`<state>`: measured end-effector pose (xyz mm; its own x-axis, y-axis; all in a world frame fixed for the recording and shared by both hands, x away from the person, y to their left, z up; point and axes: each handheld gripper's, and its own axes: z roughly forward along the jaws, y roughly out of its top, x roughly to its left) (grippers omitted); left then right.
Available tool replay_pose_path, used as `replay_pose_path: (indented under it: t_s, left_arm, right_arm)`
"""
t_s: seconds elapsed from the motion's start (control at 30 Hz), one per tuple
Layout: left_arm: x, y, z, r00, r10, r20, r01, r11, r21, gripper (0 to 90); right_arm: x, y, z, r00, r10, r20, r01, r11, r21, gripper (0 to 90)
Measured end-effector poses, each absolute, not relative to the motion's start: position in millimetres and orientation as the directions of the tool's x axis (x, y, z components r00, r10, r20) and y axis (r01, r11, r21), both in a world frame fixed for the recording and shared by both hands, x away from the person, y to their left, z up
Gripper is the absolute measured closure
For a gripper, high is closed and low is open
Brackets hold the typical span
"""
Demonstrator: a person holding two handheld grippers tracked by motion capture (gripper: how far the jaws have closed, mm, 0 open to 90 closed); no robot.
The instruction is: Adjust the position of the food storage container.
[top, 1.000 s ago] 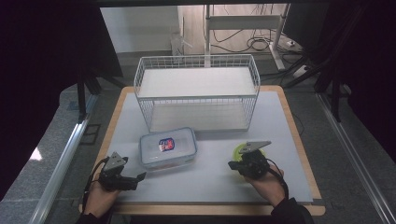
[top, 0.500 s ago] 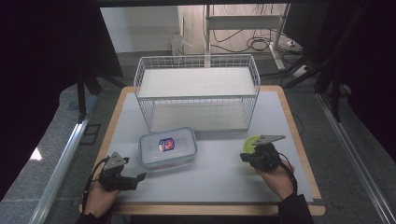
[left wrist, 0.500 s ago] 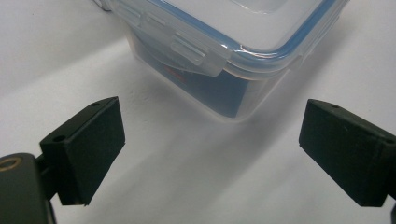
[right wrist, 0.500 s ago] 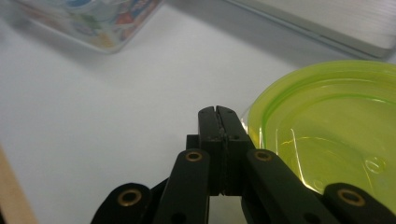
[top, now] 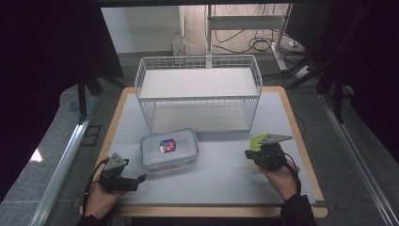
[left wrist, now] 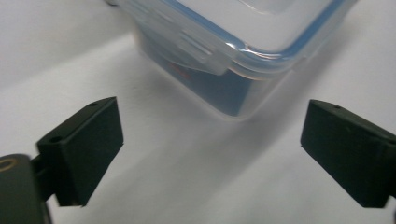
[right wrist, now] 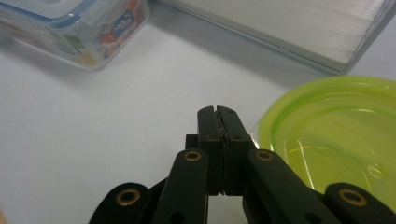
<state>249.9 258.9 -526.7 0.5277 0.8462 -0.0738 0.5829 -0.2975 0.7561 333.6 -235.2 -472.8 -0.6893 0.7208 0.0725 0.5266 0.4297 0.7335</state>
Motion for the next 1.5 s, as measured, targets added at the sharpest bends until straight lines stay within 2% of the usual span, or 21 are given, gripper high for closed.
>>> replay_pose_path:
  t_s: [0.07,0.17,0.3,0.4,0.53,0.73,0.9,1.2,1.5]
  left_arm:
    - [249.3,260.6,-524.3,0.510,0.858,-0.069,0.583,-0.285,0.761,10.8]
    - [249.7,267.3,-520.4,0.487,0.868,-0.099,0.583,-0.238,0.777,22.6]
    - [255.4,274.9,-518.2,0.473,0.866,-0.164,0.594,-0.176,0.785,48.4]
    - [265.1,272.5,-519.7,0.471,0.864,-0.179,0.622,-0.182,0.762,68.6]
    - [277.2,267.3,-520.8,0.463,0.870,-0.169,0.642,-0.197,0.741,84.8]
    - [288.4,262.6,-523.8,0.447,0.879,-0.168,0.661,-0.198,0.724,89.7]
    - [301.9,259.1,-524.3,0.441,0.879,-0.182,0.664,-0.182,0.725,89.8]
    - [329.8,240.0,-523.5,0.483,0.860,-0.165,0.647,-0.224,0.729,89.8]
    - [350.9,219.4,-523.9,0.521,0.828,-0.207,0.641,-0.220,0.735,89.9]
  right_arm:
    - [331.9,-232.4,-471.7,-0.696,0.716,0.063,0.513,0.434,0.741,89.6]
    - [329.6,-226.6,-470.7,-0.705,0.707,0.059,0.500,0.437,0.748,89.7]
    - [328.1,-216.9,-471.6,-0.719,0.694,0.051,0.485,0.447,0.752,89.8]
    - [328.0,-208.8,-473.3,-0.725,0.687,0.048,0.477,0.450,0.755,89.9]
    - [328.0,-197.0,-476.7,-0.737,0.675,0.040,0.464,0.462,0.755,90.0]
    - [330.5,-180.8,-481.8,-0.752,0.657,0.051,0.458,0.465,0.758,90.0]
    - [334.1,-166.5,-487.7,-0.752,0.657,0.054,0.460,0.465,0.756,90.0]
    - [346.7,-147.9,-499.5,-0.716,0.696,0.052,0.492,0.451,0.745,89.2]
    - [361.5,-131.9,-509.6,-0.690,0.723,0.019,0.510,0.468,0.722,89.9]
